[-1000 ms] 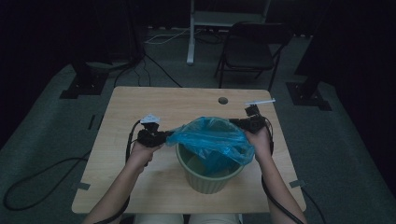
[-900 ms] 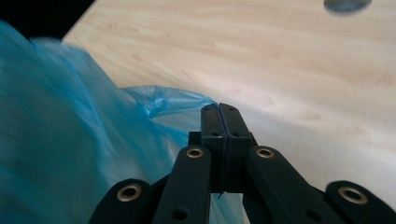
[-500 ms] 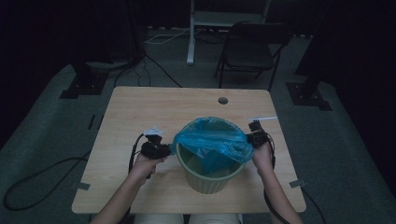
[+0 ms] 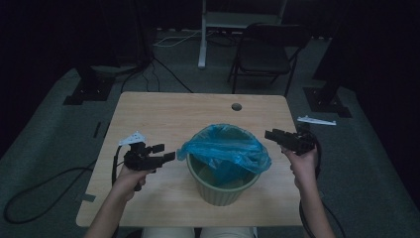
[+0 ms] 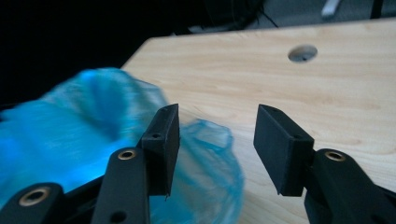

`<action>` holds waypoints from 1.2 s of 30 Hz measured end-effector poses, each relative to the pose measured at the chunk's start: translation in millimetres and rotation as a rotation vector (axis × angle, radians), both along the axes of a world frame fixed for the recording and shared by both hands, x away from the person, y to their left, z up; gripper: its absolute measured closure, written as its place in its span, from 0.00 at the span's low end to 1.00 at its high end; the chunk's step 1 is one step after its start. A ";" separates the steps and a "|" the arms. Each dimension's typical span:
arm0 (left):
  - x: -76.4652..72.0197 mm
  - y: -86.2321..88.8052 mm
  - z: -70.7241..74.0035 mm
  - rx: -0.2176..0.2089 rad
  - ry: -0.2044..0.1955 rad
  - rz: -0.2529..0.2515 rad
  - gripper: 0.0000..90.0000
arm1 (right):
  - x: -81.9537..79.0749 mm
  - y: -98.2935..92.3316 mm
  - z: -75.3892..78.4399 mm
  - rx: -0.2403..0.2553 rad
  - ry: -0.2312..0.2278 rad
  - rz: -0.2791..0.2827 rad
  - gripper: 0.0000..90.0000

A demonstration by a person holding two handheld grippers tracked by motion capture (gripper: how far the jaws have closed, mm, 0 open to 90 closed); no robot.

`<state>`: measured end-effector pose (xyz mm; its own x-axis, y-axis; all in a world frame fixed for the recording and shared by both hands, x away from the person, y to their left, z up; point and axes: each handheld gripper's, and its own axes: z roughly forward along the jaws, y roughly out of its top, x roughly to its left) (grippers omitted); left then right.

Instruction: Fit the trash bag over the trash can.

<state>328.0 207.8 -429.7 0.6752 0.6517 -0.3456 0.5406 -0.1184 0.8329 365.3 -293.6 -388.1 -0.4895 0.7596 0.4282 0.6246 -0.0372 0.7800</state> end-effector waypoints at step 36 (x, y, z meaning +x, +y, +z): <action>-40.9 -41.8 52.7 0.085 -0.165 -0.140 0.94 | -124.5 34.2 14.2 -0.010 -0.140 0.303 1.00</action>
<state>287.0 166.0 -377.1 0.8036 0.5700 -0.1711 0.3714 -0.2558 0.8925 240.8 -259.4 -373.9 -0.7472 0.5744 0.3342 0.4930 0.1419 0.8584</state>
